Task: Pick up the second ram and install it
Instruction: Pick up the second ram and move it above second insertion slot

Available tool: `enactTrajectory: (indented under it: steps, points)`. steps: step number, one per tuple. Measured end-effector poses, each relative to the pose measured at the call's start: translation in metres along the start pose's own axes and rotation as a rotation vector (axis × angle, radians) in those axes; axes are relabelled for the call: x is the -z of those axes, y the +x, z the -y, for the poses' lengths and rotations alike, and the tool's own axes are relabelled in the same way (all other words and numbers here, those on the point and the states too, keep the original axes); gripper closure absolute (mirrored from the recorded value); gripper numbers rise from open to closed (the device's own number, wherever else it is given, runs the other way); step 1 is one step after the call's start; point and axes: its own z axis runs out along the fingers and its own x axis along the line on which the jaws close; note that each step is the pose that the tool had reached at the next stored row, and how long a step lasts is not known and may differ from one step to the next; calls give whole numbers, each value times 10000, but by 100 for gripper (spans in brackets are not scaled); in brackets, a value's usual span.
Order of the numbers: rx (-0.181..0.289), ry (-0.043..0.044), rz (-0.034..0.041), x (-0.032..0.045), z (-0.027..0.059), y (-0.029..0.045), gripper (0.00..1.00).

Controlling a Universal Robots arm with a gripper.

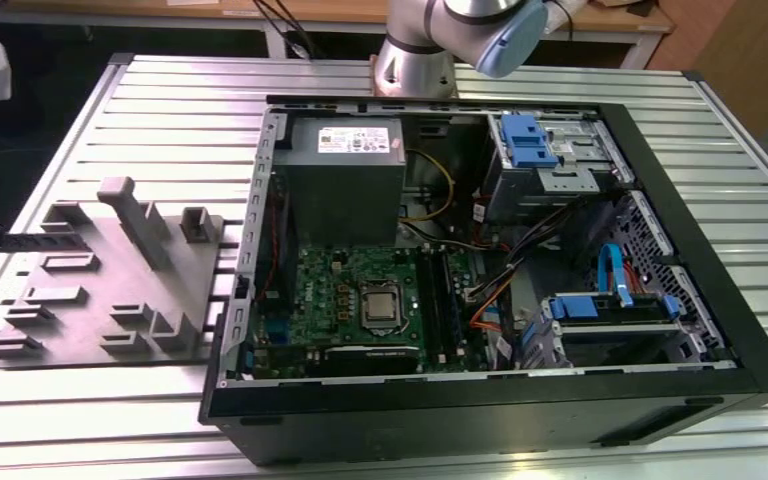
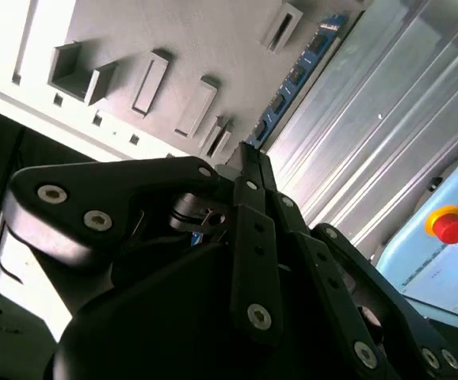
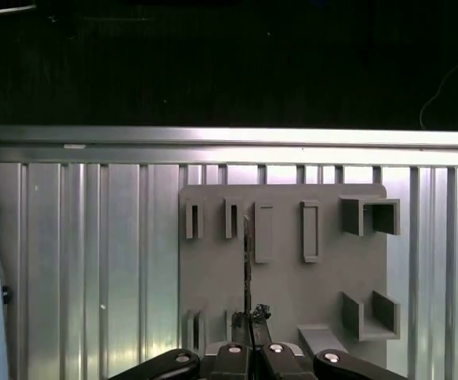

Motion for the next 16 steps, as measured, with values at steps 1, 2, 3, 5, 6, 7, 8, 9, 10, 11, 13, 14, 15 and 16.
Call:
enactTrajectory:
  steps: [1,2,3,5,6,7,8,9,10,11,13,14,15,16]
  points:
    - [0,1,1,47,1,-2,89]
    - [0,1,1,88,1,-4,89]
    - [0,0,-1,130,2,-6,89]
    - [0,1,0,210,3,-10,89]
    - [0,1,0,249,4,-12,89]
    - [-1,1,0,286,4,-15,89]
    - [-1,2,0,325,5,-18,89]
    - [0,3,0,367,6,-20,89]
    - [1,3,0,406,7,-21,89]
    - [0,5,0,444,8,-23,89]
    - [0,3,-1,517,8,-27,89]
    - [0,5,0,554,9,-28,89]
    - [0,5,0,588,10,-30,89]
    - [0,5,0,618,10,-31,89]
